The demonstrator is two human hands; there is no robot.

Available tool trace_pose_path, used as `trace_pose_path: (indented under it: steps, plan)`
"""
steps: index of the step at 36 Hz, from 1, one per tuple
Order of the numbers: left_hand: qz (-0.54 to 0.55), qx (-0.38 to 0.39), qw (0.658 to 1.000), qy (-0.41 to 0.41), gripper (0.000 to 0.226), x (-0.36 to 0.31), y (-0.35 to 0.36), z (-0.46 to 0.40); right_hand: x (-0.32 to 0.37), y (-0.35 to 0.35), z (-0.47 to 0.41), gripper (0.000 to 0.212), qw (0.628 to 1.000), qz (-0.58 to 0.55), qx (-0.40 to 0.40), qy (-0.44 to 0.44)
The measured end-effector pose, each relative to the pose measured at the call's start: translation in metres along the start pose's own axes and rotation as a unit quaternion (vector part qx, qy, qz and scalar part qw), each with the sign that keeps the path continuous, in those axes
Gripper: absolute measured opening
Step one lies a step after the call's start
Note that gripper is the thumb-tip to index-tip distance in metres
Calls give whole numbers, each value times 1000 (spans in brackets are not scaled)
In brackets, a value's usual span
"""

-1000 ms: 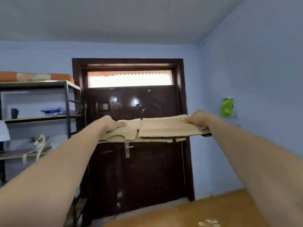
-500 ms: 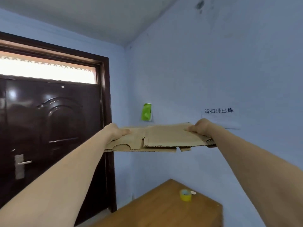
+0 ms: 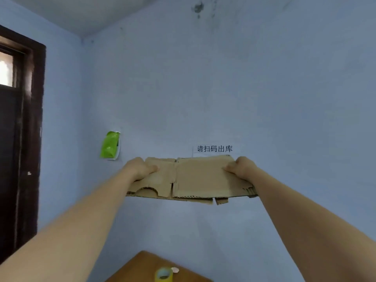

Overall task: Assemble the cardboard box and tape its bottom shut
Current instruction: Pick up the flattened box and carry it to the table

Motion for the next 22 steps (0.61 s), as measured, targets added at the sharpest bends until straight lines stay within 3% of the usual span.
trace_pose_path:
  steps: [11,22]
  plan:
    - [54,65,996,27,64,-68,155,-67,-94,29,-101,49,998,46,-32,33]
    - [-7,43,998,-50,48,-77,242,-97,-152,96,-196,54,998,2,58,-23]
Point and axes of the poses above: each hand's wrist, its own z-axis away from the middle knuckle, its own y-axis out of the palm, x = y × z, the point moved 6 cm from there along -z, towards the middle knuckle, and after that the axes turned 14 degrees about -x, right-handed, at the moved point
